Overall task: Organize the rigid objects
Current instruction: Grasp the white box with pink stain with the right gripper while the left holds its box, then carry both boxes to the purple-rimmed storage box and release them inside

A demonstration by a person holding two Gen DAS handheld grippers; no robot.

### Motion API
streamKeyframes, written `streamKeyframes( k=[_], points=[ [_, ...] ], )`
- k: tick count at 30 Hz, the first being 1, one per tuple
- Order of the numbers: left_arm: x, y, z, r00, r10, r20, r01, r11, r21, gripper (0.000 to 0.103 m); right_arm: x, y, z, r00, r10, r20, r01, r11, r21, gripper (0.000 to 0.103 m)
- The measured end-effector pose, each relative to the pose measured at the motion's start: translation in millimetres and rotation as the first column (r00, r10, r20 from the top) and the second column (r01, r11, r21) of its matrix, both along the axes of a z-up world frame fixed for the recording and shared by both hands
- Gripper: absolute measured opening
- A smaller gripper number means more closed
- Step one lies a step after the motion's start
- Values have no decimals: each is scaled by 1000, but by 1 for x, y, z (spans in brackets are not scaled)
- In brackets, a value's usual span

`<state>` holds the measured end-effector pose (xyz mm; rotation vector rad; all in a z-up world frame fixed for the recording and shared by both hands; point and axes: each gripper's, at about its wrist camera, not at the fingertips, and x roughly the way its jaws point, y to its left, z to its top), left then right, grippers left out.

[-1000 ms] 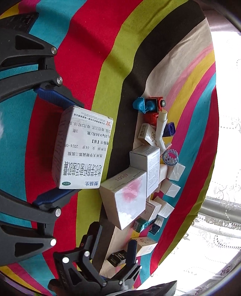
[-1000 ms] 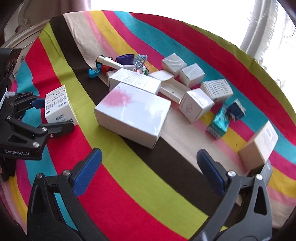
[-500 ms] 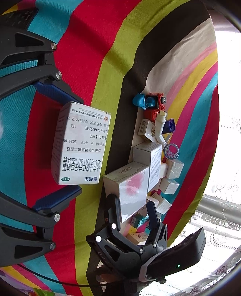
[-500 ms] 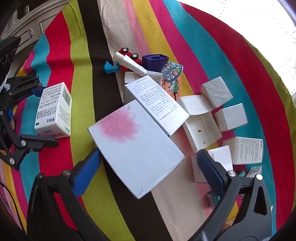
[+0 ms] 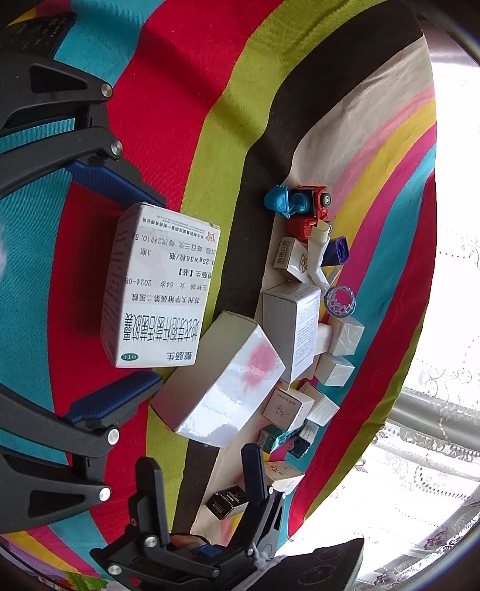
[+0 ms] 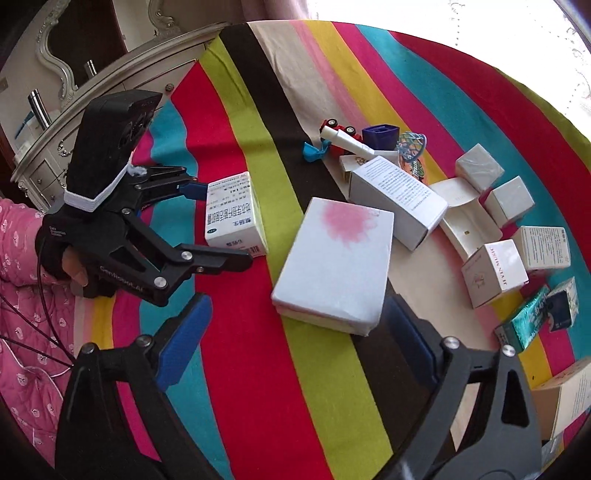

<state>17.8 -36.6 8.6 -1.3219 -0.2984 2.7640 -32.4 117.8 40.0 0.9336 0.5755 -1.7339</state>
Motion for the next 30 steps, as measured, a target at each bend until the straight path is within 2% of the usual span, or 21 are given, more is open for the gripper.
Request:
streamKeyframes(
  k=[2, 5, 7, 9, 11, 13, 14, 16, 19, 21, 22, 25, 30],
  points=[
    [0, 0, 0, 1000, -1, 0, 1, 1000, 1, 88, -7, -9, -1, 995, -83, -49, 84, 996, 36, 96],
    [0, -1, 0, 1000, -2, -1, 2, 1000, 6, 88, -25, -15, 2, 980, -199, -15, 199, 979, 34, 96],
    [0, -1, 0, 1000, -2, -2, 2, 1000, 6, 88, -30, -26, 1, 971, -241, -5, 241, 970, 43, 96],
    [0, -1, -1, 1000, 3, 2, -3, 1000, -2, 86, -28, -42, -5, 965, -258, -51, 262, 960, 98, 96],
    [0, -2, -1, 1000, 1, -2, -1, 1000, 6, 88, -27, -51, -13, 961, -262, -83, 272, 952, 141, 91],
    [0, -3, -1, 1000, 0, -1, 0, 1000, 5, 88, -33, -51, -18, 949, -304, -80, 313, 935, 167, 75],
    [0, -2, -1, 1000, -1, 0, 1, 1000, 0, 88, -35, -47, -21, 945, -320, -68, 327, 928, 178, 72],
    [-1, 0, -1, 1000, -1, 3, 1, 1000, -13, 88, -35, -38, -27, 942, -333, -30, 332, 925, 186, 70],
    [0, 0, -1, 1000, 0, 4, 0, 1000, -16, 88, -17, -22, -24, 930, -351, -107, 365, 916, 169, 69],
    [0, 0, -1, 1000, -1, 5, 1, 1000, -19, 88, 1, -2, -16, 905, -412, -110, 423, 899, 113, 69],
    [-1, 0, -1, 1000, -1, 6, 1, 1000, -23, 88, 10, 10, -13, 882, -458, -111, 468, 879, 90, 69],
    [-2, 3, -2, 1000, 0, 11, 1, 999, -43, 88, 47, 41, -8, 788, -579, -209, 604, 793, 81, 69],
    [-3, 9, -2, 1000, 6, 23, -4, 995, -102, 84, 105, 78, 8, 653, -743, -146, 748, 663, -29, 69]
  ],
)
